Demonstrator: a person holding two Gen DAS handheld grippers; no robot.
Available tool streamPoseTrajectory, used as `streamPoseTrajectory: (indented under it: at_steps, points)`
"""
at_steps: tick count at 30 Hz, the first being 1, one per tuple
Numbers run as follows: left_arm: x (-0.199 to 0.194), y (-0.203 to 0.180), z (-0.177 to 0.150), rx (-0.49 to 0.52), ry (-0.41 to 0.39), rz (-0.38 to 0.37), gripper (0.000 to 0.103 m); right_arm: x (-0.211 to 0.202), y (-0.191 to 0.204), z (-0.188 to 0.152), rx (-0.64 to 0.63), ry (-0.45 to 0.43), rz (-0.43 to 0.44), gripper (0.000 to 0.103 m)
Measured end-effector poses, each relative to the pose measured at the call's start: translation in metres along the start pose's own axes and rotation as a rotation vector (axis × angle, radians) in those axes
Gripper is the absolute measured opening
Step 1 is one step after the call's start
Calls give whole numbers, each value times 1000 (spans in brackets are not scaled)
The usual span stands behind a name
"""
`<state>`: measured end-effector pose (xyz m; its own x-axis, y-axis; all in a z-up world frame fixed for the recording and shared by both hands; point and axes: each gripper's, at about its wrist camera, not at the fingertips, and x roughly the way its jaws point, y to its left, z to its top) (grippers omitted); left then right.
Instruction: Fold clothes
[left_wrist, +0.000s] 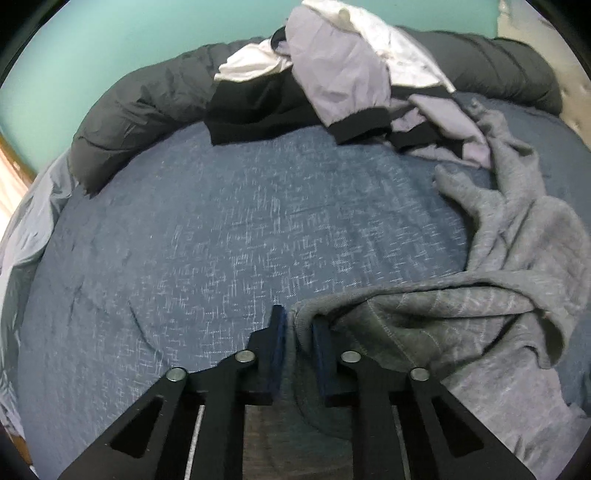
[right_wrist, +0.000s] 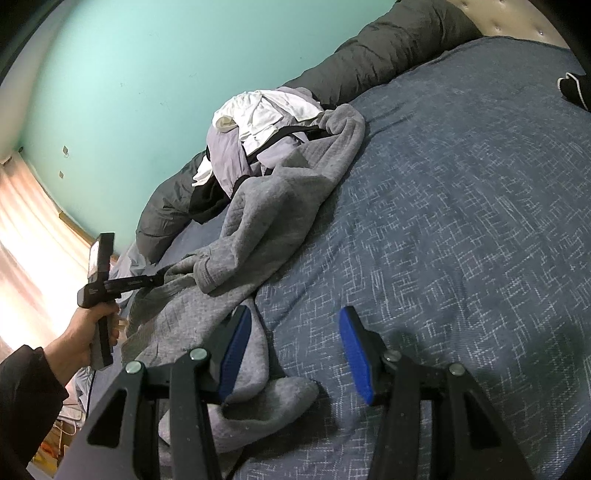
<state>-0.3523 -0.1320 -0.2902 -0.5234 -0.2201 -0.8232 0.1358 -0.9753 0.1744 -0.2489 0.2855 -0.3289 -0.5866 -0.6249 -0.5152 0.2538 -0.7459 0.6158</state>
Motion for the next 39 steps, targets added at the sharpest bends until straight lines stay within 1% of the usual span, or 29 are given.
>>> streamPoseTrajectory:
  at_steps: [2,4,7,12,16,18,19,20,22,24,30,32,35,37,39]
  points:
    - [-13,4,2,-6,-22,-30,12,1,2,0,-3,2,2,50]
    - [-29,12,4,-37,-45,-81,12,1,4,-1,-8,2,4,50]
    - [-51,19,2,-57,-62,-138,12,-1,7,1,-19,-3,5,50]
    - [-78,16,-9,-26,-78,-171,11,0,17,3,-43,-5,10,50]
    - [-84,12,-19,-15,-69,-194,11,3,38,3,-77,13,37,50]
    - [-85,10,-22,-9,-68,-204,11,12,51,2,-113,48,39,57]
    - [-85,9,-23,-8,-72,-210,11,16,58,2,-132,67,40,62]
    - [-86,8,-24,-6,-76,-216,11,24,66,3,-159,94,37,63]
    - [-87,5,-26,1,-82,-225,11,41,81,7,-226,150,16,63]
    - [-86,3,-27,6,-85,-237,11,59,95,14,-289,191,-26,63]
    - [-79,6,-31,-12,-85,-271,11,102,132,27,-458,273,-100,63]
    - [-77,6,-33,-7,-84,-275,11,116,138,28,-477,308,-84,63]
    - [-76,6,-35,3,-83,-277,11,132,141,27,-518,329,-152,63]
    - [-75,6,-35,6,-82,-281,11,140,141,27,-538,343,-182,63]
    - [-76,6,-36,11,-82,-284,11,143,142,29,-548,335,-206,63]
